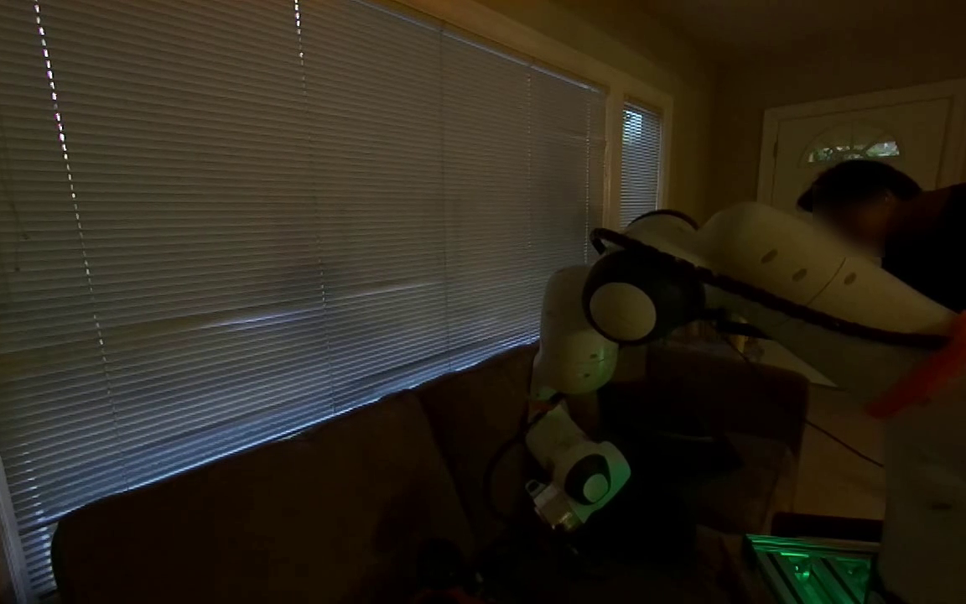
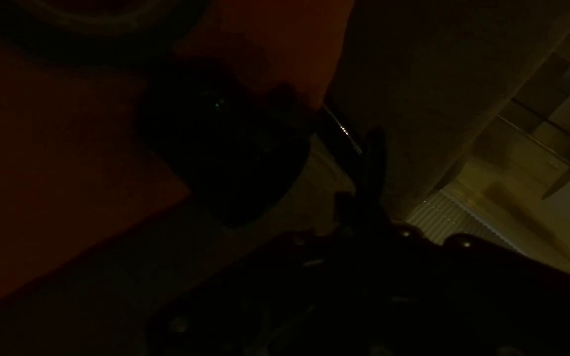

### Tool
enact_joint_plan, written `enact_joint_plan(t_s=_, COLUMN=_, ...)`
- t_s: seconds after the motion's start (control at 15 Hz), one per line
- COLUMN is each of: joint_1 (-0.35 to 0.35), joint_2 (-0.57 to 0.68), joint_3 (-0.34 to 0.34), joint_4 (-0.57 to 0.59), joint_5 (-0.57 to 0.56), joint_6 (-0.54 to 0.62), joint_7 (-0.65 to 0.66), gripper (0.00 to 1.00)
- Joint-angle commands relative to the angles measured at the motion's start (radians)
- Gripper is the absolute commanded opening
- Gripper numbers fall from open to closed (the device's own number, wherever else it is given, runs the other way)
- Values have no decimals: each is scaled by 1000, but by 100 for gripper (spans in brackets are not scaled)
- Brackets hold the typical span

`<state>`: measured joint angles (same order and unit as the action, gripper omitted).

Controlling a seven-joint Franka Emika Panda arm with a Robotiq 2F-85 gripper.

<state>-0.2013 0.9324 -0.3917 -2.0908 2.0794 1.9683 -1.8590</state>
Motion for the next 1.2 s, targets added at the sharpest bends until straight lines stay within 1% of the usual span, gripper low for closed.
enact_joint_plan(t_s=0.0, joint_1=9, joint_2=-17, joint_3=9, joint_4=-10, joint_5=29, joint_6=53, joint_7=-43, gripper=1)
enact_joint_plan(t_s=0.53, joint_1=21, joint_2=-23, joint_3=12, joint_4=-7, joint_5=43, joint_6=111, joint_7=-105, gripper=1)
enact_joint_plan(t_s=1.13, joint_1=30, joint_2=-17, joint_3=17, joint_4=-5, joint_5=38, joint_6=184, joint_7=-104, gripper=1)
